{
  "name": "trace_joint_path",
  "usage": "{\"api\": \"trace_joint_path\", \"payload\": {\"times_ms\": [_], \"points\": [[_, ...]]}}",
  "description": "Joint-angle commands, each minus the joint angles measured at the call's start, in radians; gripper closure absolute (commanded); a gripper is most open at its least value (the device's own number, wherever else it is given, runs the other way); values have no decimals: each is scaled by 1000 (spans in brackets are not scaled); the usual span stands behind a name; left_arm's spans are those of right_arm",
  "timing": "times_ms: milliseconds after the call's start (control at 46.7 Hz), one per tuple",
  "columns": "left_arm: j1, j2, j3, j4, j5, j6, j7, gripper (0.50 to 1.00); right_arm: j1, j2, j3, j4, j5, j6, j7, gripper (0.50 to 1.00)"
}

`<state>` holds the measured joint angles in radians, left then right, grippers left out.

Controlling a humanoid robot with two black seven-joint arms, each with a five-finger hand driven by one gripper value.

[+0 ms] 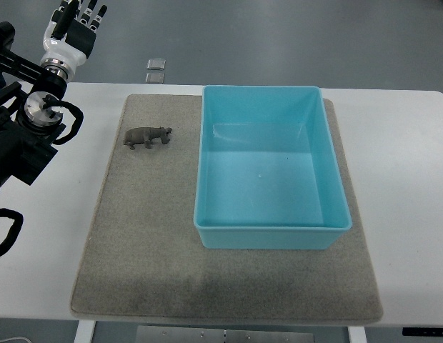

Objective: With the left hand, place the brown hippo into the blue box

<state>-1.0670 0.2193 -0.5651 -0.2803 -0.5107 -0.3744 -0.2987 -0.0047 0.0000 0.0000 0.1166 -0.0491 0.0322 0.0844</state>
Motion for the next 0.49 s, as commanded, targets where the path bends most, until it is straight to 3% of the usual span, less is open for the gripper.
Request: {"api": "trace_joint_path", "payload": {"times_ms": [0,129,471], "points": [[-1,0,-1,0,0,-3,-2,506,0,0,0,0,0,0,0,564],[1,-1,-2,0,0,-3,-40,506,0,0,0,0,0,0,0,564],[6,8,-32,7,-19,-26,-39,504,0,0,0,0,0,0,0,564]]}}
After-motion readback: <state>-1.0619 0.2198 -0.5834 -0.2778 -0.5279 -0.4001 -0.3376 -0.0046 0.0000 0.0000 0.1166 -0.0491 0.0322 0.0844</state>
